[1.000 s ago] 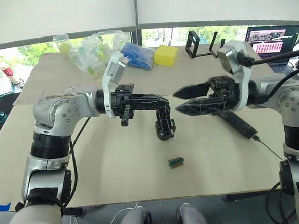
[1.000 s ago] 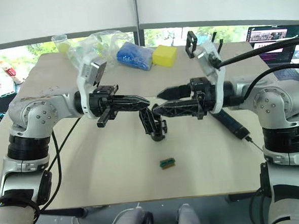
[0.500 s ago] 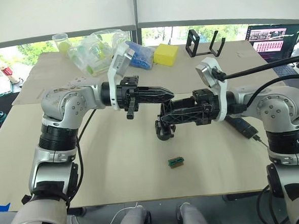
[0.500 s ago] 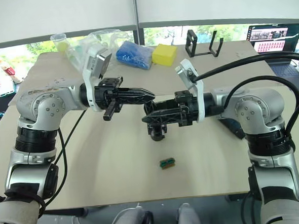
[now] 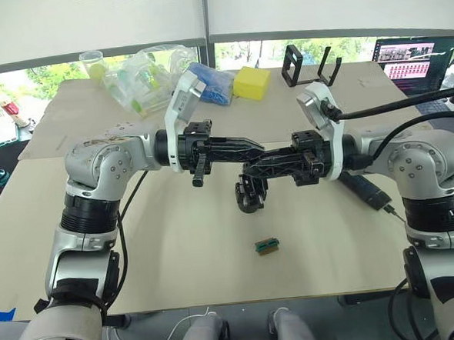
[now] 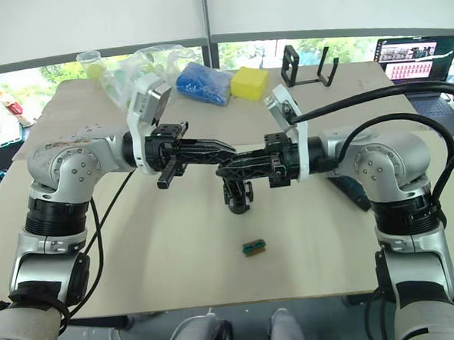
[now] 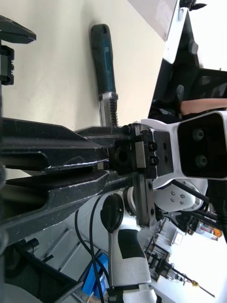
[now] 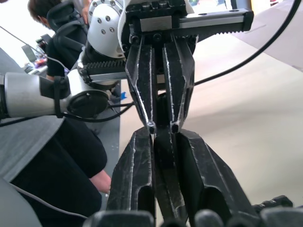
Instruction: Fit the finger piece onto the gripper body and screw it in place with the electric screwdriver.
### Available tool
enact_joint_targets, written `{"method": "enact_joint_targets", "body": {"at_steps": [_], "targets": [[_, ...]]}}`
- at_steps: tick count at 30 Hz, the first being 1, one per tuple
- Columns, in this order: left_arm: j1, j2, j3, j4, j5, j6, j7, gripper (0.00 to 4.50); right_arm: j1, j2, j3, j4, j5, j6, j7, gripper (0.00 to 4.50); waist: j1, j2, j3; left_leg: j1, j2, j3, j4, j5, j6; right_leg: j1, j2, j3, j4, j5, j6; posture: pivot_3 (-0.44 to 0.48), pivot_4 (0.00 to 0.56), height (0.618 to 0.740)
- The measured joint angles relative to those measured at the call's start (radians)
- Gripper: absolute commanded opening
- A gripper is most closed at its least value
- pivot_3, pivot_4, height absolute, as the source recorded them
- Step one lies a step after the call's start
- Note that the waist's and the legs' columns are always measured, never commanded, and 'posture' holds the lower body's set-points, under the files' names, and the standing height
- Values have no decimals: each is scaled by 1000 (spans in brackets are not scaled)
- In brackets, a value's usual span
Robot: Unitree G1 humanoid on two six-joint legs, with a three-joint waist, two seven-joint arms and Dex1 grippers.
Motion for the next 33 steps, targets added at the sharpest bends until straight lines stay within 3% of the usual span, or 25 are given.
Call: {"method": "enact_joint_targets", "body": {"at_steps": [1, 4, 7, 10, 12, 14, 18, 24, 33], "targets": [[0, 0, 0, -1, 1, 0, 0, 0, 4, -1, 4, -7, -16, -22, 8, 312, 0, 0, 0, 0, 0, 0, 0, 0, 0, 0, 0, 0, 0, 0, 0, 0, 150, 740], [0, 1, -1, -1, 7, 1, 3, 1122, 14, -1, 14, -13, -38, -64, 22, 312, 0, 0, 0, 0, 0, 0, 0, 0, 0, 0, 0, 0, 0, 0, 0, 0, 150, 740], [0, 11, -1, 8, 23, -4, 3, 2398, 25, 0, 28, -27, -63, -109, 43, 312, 0, 0, 0, 0, 0, 0, 1, 0, 0, 0, 1, 0, 1, 0, 0, 0, 150, 740], [12, 84, -26, 22, 98, -113, -86, 3898, 49, 1, 38, -39, -108, -202, 71, 312, -2, 0, 0, 0, 0, 0, 1, 0, 0, 0, 1, 0, 1, 0, 0, 0, 150, 740], [55, 144, -62, 27, 174, -229, -163, 4500, 72, -5, 49, -42, -146, -266, 95, 312, -5, 1, 0, 0, 0, 1, 0, 0, 0, 0, 1, 0, 0, 0, 0, 0, 150, 740], [115, 179, -108, 58, 267, -363, -217, 4500, 108, -19, 57, -41, -188, -335, 127, 312, -5, 1, 0, 0, 0, 1, 0, 0, 0, 0, 1, 0, 0, 0, 0, 0, 150, 740], [190, 165, -167, 176, 418, -571, -227, 4500, 148, -26, 62, -28, -235, -419, 160, 312, 5, 0, 0, -1, 0, 1, 2, 0, 0, 0, 1, -1, 0, 0, 0, 0, 150, 740], [209, 9, -198, 382, 569, -793, -121, 4500, 195, -27, 64, -19, -271, -475, 175, 312, 8, 0, 0, -2, -1, 1, 3, 0, 1, 0, 0, -1, 0, 0, 0, 0, 150, 740], [207, -156, -198, 546, 654, -900, 6, 4500, 215, -27, 64, -18, -291, -483, 172, 312, 3, 0, 0, -2, -1, 1, 3, 0, 1, -1, 0, -1, 1, 0, 0, 0, 150, 740]]}}
